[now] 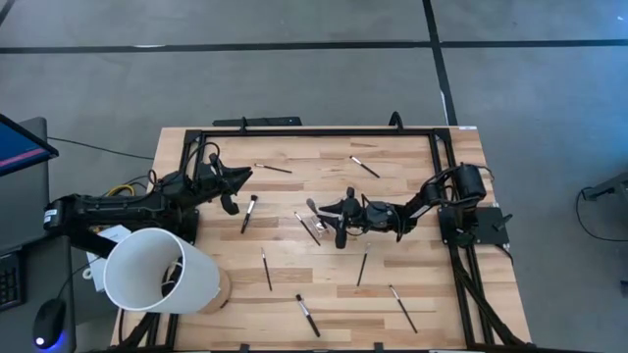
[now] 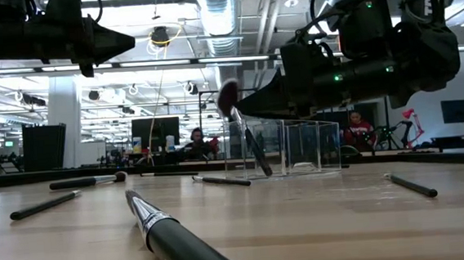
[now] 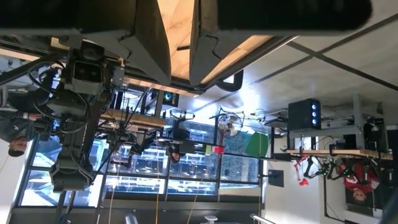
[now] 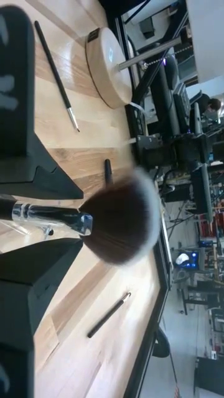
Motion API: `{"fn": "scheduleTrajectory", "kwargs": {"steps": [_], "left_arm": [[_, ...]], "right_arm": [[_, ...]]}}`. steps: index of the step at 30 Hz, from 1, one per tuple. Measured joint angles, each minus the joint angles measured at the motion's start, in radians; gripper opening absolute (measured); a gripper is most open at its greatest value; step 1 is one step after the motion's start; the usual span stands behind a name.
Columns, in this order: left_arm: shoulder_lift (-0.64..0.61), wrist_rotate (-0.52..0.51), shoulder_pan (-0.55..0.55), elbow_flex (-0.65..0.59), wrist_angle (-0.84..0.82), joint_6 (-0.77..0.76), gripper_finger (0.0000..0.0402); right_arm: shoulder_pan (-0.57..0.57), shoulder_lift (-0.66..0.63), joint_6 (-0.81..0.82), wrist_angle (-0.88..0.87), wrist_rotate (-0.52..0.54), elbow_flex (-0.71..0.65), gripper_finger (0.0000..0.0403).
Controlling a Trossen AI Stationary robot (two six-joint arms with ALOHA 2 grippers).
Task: Put items in baskets/containers
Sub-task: Put the black highlighter brush into the transparent organizer, then put the top black blush brush into the transparent organizer
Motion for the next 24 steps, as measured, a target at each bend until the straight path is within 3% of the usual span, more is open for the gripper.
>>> {"fn": "scheduleTrajectory", "kwargs": {"steps": [8,18,21,24], "left_arm": [[0.000,0.000,0.000,0.000,-0.011,-0.023,0.0057],[0.000,-0.041,-0.023,0.000,-0.017,0.001,0.0057],[0.003,-0.043,-0.023,0.003,-0.071,-0.001,0.0057],[0.035,-0.074,-0.023,0.068,-0.233,-0.030,0.0059]], "right_arm": [[0.009,-0.092,-0.044,-0.033,-0.003,-0.003,0.0103],[0.040,-0.344,-0.080,-0.312,-0.002,-0.002,0.0103],[0.040,-0.415,-0.080,-0.406,0.010,-0.002,0.0103],[0.040,-0.488,-0.080,-0.511,0.055,-0.002,0.0103]]}}
